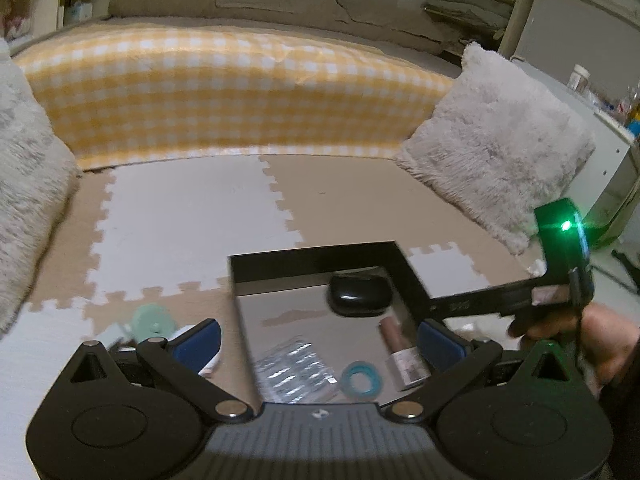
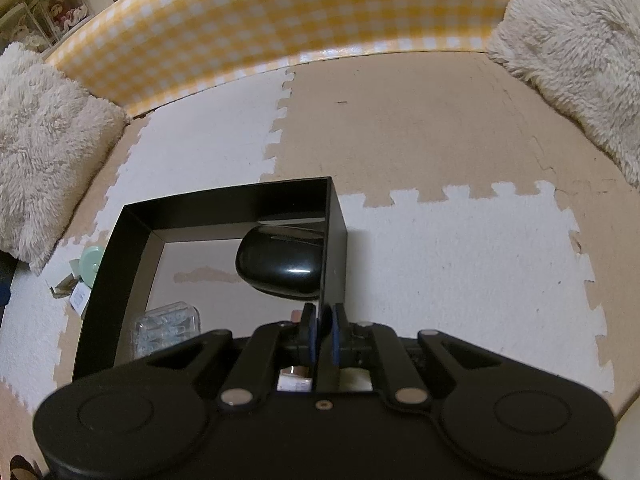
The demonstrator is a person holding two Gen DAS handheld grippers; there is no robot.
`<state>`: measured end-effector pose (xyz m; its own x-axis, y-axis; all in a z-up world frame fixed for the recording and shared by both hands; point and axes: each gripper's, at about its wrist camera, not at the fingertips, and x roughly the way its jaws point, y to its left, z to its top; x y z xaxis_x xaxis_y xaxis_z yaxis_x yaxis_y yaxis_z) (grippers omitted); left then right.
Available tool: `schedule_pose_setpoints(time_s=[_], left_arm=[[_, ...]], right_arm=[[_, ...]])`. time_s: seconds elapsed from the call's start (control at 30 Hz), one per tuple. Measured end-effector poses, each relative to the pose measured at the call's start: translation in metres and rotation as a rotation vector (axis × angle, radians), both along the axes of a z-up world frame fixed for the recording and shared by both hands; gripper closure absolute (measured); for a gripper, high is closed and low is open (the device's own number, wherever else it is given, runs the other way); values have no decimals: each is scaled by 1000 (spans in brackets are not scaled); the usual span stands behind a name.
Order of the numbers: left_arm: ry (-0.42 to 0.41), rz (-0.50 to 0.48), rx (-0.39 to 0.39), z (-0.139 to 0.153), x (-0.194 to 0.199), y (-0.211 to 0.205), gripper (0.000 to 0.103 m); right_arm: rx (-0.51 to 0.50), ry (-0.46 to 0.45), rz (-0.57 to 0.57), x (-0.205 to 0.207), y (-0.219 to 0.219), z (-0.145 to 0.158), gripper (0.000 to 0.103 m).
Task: Organize rigid objects
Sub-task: 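Move the left tool to the white charger and close on it, then carry the white charger into the black box and release it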
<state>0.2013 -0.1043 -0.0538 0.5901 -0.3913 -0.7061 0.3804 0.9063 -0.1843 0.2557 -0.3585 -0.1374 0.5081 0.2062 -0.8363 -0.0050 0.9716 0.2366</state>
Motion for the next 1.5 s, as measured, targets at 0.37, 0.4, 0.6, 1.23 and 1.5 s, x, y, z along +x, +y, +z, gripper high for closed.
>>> schedule_pose_setpoints(time_s=[0.37, 0.4, 0.6, 1.23, 1.5], left_arm=[[-12, 41, 109, -22, -2, 51, 0], [-5, 46, 116, -25, -1, 55, 0], [53, 33, 163, -47, 10, 68, 0], [127, 70, 205, -106, 67, 98, 41], [112, 41, 175, -108, 75, 99, 57]], right_arm=[[4, 0, -2, 0, -1, 0, 94], [3, 0, -2, 0, -1, 0, 94], [-5, -2, 1, -1, 0, 0, 94], [-21, -3, 11, -1, 2, 0, 94], [-18, -2, 17, 0, 3, 0, 94]])
